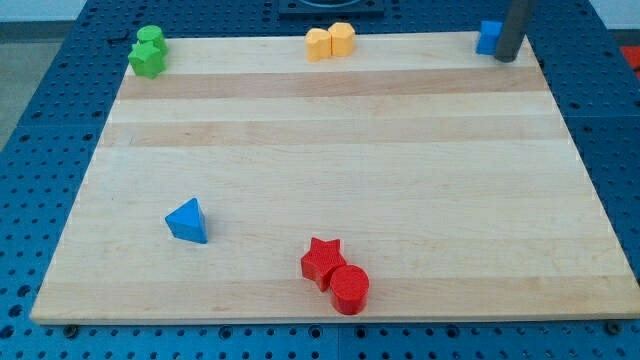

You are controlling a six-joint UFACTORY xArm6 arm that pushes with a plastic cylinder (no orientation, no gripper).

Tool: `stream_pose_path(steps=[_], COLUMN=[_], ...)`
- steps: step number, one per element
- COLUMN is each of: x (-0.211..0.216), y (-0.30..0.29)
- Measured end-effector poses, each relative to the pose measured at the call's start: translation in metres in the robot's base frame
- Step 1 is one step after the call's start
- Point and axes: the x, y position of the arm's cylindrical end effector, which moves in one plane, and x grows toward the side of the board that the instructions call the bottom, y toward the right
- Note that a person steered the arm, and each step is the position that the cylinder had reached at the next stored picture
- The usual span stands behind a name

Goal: Move the blue triangle below yellow hexagon

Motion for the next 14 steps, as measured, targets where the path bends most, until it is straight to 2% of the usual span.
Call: stream_pose_path(steps=[1,2,3,5,6,7,8,9,10,13,14], x=[0.001,0.018,0.062,0.171,0.223,0.275,0.307,0.303,0.287,0.154,0.157], y=[-0.001,-0.081,-0.206,-0.421,-0.499,-0.494,-0.458,-0.423,-0.4,-0.398,-0.408])
